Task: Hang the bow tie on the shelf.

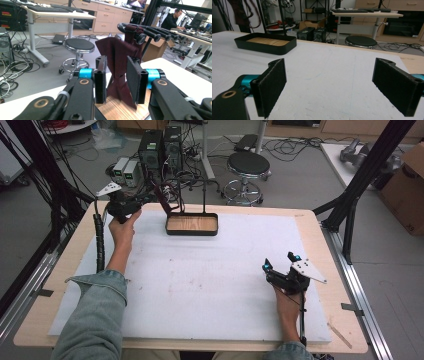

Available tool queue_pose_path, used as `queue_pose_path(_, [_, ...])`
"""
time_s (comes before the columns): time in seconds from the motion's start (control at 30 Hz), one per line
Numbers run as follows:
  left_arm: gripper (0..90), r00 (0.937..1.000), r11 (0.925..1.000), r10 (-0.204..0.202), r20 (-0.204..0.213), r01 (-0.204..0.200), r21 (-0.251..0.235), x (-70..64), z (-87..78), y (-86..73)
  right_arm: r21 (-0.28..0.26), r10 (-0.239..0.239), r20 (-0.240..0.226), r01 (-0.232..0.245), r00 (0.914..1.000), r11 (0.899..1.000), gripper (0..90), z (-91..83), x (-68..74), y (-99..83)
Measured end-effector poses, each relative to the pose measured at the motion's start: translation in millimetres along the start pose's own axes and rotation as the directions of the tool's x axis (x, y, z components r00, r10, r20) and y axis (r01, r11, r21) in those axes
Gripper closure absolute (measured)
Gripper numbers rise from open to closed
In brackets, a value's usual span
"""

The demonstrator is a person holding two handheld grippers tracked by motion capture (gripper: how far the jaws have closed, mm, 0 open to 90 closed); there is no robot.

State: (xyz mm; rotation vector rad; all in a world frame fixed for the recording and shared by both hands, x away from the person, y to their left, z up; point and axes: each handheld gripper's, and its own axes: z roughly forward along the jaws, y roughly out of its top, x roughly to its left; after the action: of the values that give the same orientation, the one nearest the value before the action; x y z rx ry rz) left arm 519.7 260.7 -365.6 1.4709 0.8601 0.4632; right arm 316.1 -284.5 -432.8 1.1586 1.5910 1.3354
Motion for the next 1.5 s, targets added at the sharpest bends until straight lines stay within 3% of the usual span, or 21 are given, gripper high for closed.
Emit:
queue_pose_path(0.1, [66.4, 0.9999, 0.9999, 0.012, 0.002, -0.012, 0.002, -1.8, -4.8, 2.3, 0.0, 0.001, 0.0, -0.001, 1.0, 1.0, 11.2, 0.0, 0.0, -0.1])
queue_pose_path(0.17, [64.1, 0.9987, 0.9987, 0.05, -0.004, -0.05, 0.012, -4.9, -11.8, 5.2, 0.0, 0.0, 0.0, 0.0, 1.0, 1.0, 11.2, 0.0, 0.1, 0.0])
queue_pose_path(0.3, [59.9, 0.9964, 0.9962, 0.085, 0.002, -0.085, 0.019, -8.7, -21.8, 10.2, 0.0, -0.002, 0.0, 0.002, 1.0, 1.0, 11.2, 0.1, 0.1, 0.0])
queue_pose_path(0.5, [54.1, 0.9938, 0.9939, 0.109, 0.021, -0.109, 0.015, -15.8, -34.1, 19.5, 0.001, -0.001, 0.002, 0.001, 1.0, 1.0, 11.2, 0.1, 0.2, -0.1])
queue_pose_path(0.53, [53.2, 0.9909, 0.991, 0.134, 0.017, -0.134, -0.002, -21.0, -40.9, 22.2, 0.001, 0.0, 0.001, 0.0, 1.0, 1.0, 11.2, 0.1, 0.3, 0.0])
queue_pose_path(0.7, [48.3, 0.9847, 0.9848, 0.173, 0.014, -0.173, -0.01, -30.0, -52.1, 23.5, 0.002, 0.002, 0.002, -0.002, 1.0, 1.0, 11.2, 0.0, 0.1, -0.1])
queue_pose_path(0.77, [46.3, 0.9802, 0.9802, 0.198, 0.009, -0.198, -0.004, -34.5, -57.8, 22.8, 0.002, 0.002, 0.003, -0.002, 1.0, 1.0, 11.2, 0.0, 0.2, -0.1])
queue_pose_path(1.13, [33.8, 0.9746, 0.9741, 0.223, 0.016, -0.223, -0.038, -54.4, -92.6, 9.6, 0.001, 0.006, 0.002, -0.006, 1.0, 1.0, 11.2, 0.0, -0.7, -0.1])
queue_pose_path(1.3, [29.7, 0.9679, 0.9676, 0.251, -0.003, -0.251, -0.025, -60.0, -107.6, -2.7, 0.001, 0.003, 0.002, -0.003, 1.0, 1.0, 11.2, -0.1, -0.5, -0.1])
queue_pose_path(1.33, [25.4, 0.9669, 0.9668, 0.255, -0.014, -0.255, -0.017, -61.3, -110.5, -5.3, 0.003, 0.006, 0.001, -0.006, 1.0, 1.0, 11.2, -0.2, -0.3, -0.1])
queue_pose_path(1.5, [22.5, 0.967, 0.9669, 0.253, -0.03, -0.254, -0.025, -65.8, -121.2, -14.8, 0.002, 0.008, 0.005, -0.008, 1.0, 1.0, 11.2, -0.1, -1.0, -0.1])
